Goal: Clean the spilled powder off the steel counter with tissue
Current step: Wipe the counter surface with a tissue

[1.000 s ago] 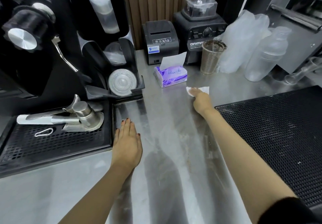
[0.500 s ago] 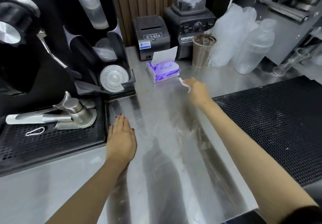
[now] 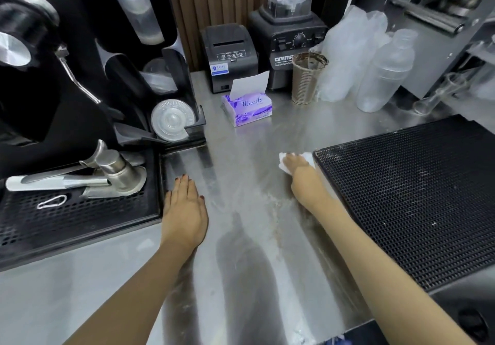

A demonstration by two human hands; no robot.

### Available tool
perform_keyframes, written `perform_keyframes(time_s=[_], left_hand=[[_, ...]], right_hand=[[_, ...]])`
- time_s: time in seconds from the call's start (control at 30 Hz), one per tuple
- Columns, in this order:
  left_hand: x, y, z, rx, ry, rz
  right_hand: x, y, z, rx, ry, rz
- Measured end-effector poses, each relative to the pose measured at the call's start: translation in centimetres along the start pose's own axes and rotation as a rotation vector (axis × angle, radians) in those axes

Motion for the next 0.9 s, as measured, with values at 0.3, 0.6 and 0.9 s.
perform_keyframes(time_s=[0.3, 0.6, 0.9], left_hand=[[-0.1, 0.1, 0.0, 0.003, -0.004, -0.012], [-0.2, 0.3, 0.1, -0.001, -0.011, -0.007], [-0.1, 0.3, 0.1, -0.008, 0.004, 0.001]], right_hand=[[-4.1, 0.4, 2.4, 0.121, 0.028, -0.280], [-0.1, -0.8, 7.5, -0.260, -0.260, -0.316], [-4.0, -1.1, -1.4, -0.051, -0.032, -0.378]])
Point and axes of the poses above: each hand's wrist, its own z-axis away from the middle knuckle, its own x-axis out of the palm, y = z × x, the point moved 3 cm from there along -z, towards the middle knuckle, and after that the axes turned 3 degrees about x, right-handed, at the moved point
